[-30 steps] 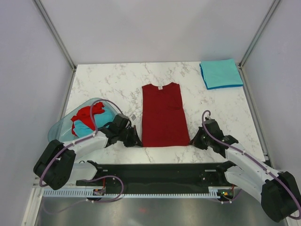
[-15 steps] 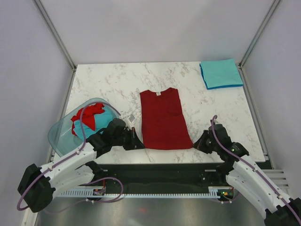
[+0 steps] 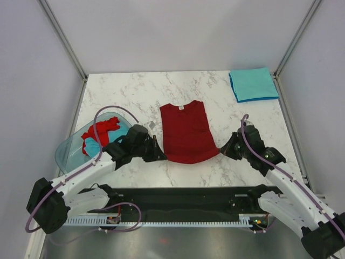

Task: Fold and stack the t-shirts
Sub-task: Fold the tshirt

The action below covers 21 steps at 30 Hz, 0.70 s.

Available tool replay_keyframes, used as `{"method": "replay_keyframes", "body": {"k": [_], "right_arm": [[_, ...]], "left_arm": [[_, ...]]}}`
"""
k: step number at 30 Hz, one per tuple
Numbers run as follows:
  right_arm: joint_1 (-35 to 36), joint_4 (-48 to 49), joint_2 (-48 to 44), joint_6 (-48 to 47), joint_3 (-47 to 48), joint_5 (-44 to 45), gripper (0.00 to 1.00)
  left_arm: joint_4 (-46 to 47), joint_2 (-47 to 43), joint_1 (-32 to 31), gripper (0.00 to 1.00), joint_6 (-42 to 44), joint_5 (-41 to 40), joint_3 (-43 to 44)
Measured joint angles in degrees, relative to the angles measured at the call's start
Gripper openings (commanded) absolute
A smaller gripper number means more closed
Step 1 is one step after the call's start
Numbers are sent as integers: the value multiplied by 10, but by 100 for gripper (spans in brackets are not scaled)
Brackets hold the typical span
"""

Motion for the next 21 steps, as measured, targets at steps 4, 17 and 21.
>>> {"method": "replay_keyframes", "body": {"k": [4,17,21], "right_arm": [[0,28,80,-21,51,18,0],[-22,73,389,-111,368,71,0],[-43,92,510,-134,486,69,0]], "left_arm": [[-9,48,31,2,20,-13,55],[-38,260,188,2,112,31,321],[-30,373,220,2,135,59,436]]}}
